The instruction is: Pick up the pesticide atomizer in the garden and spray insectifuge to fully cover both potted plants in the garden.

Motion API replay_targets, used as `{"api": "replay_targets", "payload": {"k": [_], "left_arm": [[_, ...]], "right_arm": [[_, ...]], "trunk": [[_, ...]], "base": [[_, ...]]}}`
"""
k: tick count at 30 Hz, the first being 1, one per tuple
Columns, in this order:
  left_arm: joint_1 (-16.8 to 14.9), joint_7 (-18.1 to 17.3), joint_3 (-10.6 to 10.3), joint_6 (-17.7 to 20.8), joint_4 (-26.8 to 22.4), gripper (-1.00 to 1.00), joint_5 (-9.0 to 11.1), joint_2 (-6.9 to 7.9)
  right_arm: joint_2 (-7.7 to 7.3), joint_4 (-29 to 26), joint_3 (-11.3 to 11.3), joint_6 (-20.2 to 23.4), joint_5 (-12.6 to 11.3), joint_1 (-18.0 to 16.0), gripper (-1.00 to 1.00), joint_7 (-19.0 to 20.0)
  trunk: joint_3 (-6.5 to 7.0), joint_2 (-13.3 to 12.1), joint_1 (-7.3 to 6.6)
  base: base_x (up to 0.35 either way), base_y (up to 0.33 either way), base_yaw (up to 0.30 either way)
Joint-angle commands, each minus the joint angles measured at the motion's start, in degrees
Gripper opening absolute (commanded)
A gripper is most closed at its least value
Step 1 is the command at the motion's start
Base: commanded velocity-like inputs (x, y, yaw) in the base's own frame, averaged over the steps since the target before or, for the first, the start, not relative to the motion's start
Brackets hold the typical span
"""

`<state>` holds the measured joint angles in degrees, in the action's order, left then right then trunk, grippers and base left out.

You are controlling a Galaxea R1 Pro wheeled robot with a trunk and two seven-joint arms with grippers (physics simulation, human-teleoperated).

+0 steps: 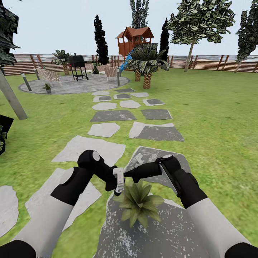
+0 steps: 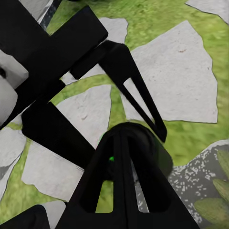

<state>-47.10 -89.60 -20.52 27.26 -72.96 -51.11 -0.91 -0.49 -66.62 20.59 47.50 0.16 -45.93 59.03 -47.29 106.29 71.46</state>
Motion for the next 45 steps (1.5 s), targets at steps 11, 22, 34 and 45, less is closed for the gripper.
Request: {"api": "replay_targets", "payload": {"k": [11,22,34,45], "left_arm": [[-0.18,-0.40,0.12,0.60,0.54,-1.00,-0.39,0.22],[-0.18,-0.40,0.19,0.38,4.37,-1.00,-0.56,5.12],[-0.18,-0.40,0.56,0.34,4.76,-1.00,-0.57,9.05],[-0.27,-0.40,24.53,4.70,4.58,-1.00,-0.61,10.52]], "right_arm": [[-0.04,-0.09,0.06,0.32,0.02,-0.05,-1.00,0.12],[-0.19,-0.09,0.06,0.32,0.02,-0.06,-1.00,0.12],[-0.21,-0.09,0.15,0.32,0.02,-0.04,-1.00,0.12],[-2.29,0.67,-0.51,0.08,0.08,0.43,1.00,-0.53]], "trunk": [[-0.05,0.03,-0.01],[-0.05,0.03,-0.01],[-0.05,0.03,-0.01],[-0.05,0.03,-0.01]], "base": [[0.000,0.000,0.000],[0.000,0.000,0.000],[0.000,0.000,0.000],[0.000,0.000,0.000]]}}
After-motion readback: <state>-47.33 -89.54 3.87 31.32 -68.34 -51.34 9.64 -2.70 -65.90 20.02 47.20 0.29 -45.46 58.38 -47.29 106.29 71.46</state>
